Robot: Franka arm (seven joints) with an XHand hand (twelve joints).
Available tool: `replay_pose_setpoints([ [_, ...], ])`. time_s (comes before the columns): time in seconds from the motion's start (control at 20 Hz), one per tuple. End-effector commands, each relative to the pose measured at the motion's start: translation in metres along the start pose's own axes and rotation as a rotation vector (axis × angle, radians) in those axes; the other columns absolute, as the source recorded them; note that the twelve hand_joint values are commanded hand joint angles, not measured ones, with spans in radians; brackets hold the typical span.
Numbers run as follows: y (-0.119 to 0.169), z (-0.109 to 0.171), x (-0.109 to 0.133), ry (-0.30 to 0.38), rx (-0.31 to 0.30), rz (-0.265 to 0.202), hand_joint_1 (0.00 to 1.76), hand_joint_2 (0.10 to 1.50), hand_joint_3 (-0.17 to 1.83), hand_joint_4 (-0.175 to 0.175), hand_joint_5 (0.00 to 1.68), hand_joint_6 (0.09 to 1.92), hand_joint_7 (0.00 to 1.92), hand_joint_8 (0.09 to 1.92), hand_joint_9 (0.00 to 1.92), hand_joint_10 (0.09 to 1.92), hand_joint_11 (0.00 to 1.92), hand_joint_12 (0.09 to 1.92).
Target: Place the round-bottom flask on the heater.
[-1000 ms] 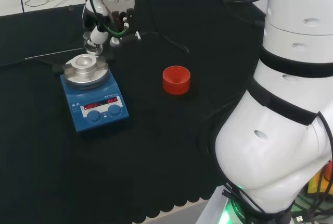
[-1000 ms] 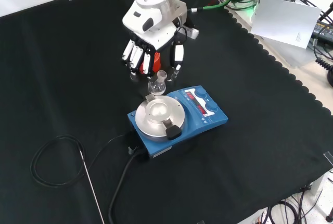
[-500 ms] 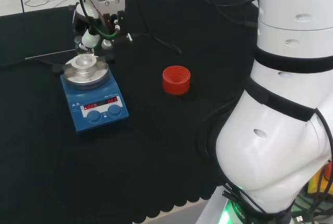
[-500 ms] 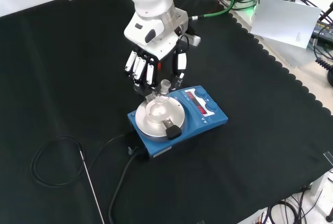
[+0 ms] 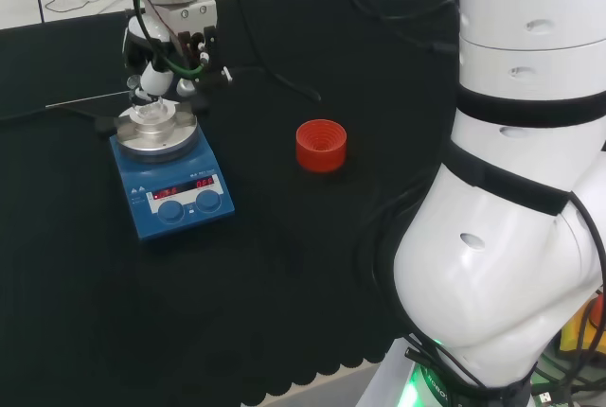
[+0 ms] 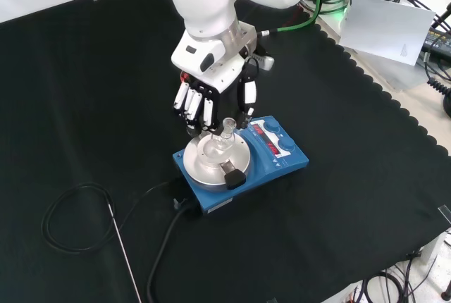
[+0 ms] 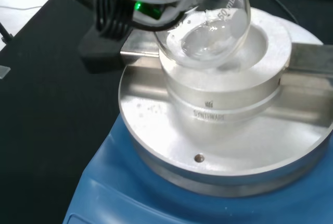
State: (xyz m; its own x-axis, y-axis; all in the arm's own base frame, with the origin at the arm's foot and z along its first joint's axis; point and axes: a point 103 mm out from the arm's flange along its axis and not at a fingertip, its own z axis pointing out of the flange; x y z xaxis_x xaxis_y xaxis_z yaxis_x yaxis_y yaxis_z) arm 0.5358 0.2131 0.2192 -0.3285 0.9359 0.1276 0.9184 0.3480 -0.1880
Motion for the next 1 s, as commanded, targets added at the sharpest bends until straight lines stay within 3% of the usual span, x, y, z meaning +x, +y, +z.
replay_pose_setpoints([
  [0.05,0.003,0.006,0.000,0.005,0.008,-0.007,1.13,0.66,0.75,0.028,1.16,0.91,0.56,0.71,0.77,0.59,0.52,1.29],
  [1.0,0.018,0.006,-0.017,0.022,0.014,0.001,1.13,0.66,0.76,0.029,1.16,0.91,0.56,0.71,0.77,0.59,0.52,1.29],
])
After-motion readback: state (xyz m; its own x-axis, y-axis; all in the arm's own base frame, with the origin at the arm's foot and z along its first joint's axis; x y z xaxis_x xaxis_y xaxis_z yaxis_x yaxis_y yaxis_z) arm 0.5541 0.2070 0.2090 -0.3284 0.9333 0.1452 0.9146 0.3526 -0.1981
